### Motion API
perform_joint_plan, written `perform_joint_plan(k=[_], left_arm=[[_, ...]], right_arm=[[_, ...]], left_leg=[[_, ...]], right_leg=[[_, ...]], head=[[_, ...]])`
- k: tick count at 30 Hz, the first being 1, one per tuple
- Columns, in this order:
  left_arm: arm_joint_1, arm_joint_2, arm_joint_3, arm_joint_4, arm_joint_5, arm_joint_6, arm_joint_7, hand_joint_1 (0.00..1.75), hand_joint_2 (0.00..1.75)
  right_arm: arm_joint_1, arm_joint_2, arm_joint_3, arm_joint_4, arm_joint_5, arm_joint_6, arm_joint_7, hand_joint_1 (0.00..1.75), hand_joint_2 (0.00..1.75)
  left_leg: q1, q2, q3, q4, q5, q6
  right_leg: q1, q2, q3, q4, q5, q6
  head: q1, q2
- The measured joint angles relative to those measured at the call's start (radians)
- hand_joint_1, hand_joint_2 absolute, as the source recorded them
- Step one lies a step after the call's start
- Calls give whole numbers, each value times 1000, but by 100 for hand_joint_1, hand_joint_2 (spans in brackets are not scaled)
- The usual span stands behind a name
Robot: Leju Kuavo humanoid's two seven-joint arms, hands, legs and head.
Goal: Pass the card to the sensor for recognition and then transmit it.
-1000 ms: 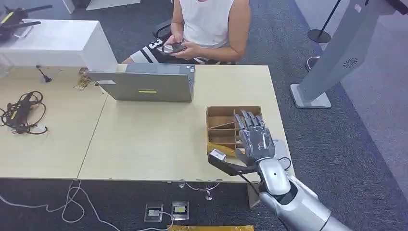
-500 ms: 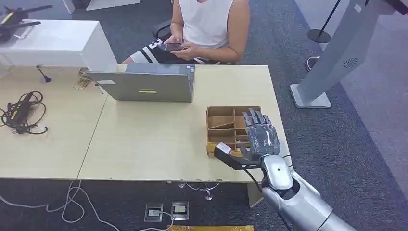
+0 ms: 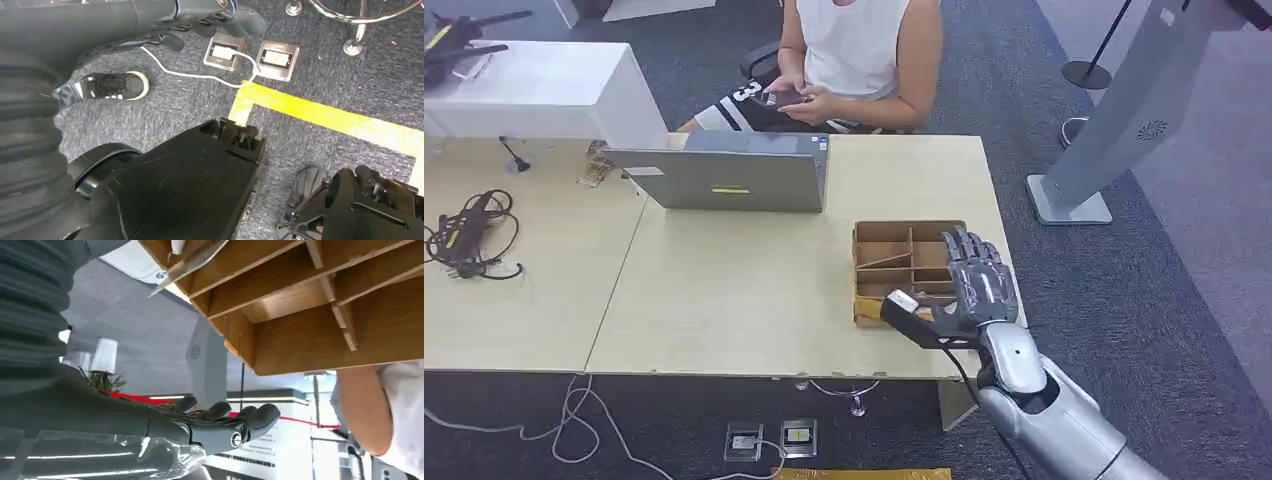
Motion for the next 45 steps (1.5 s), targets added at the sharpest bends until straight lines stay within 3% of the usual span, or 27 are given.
perform_joint_plan(k=[12, 29, 45], left_arm=[[0, 0, 0, 0, 0, 0, -5, 0, 175], [0, 0, 0, 0, 0, 0, -6, 0, 175], [0, 0, 0, -1, -1, 0, -6, 0, 175]], right_arm=[[32, -28, 1, -105, -54, 26, -120, 0, 175], [42, -42, 11, -151, -70, 41, -129, 0, 175], [41, -53, 25, -68, -93, 30, -116, 0, 175]], left_leg=[[0, 0, 0, 0, 0, 0], [0, 0, 0, 0, 0, 0], [0, 0, 0, 0, 0, 0]], right_leg=[[0, 0, 0, 0, 0, 0], [0, 0, 0, 0, 0, 0], [0, 0, 0, 0, 0, 0]], head=[[0, 0], [0, 0], [0, 0]])
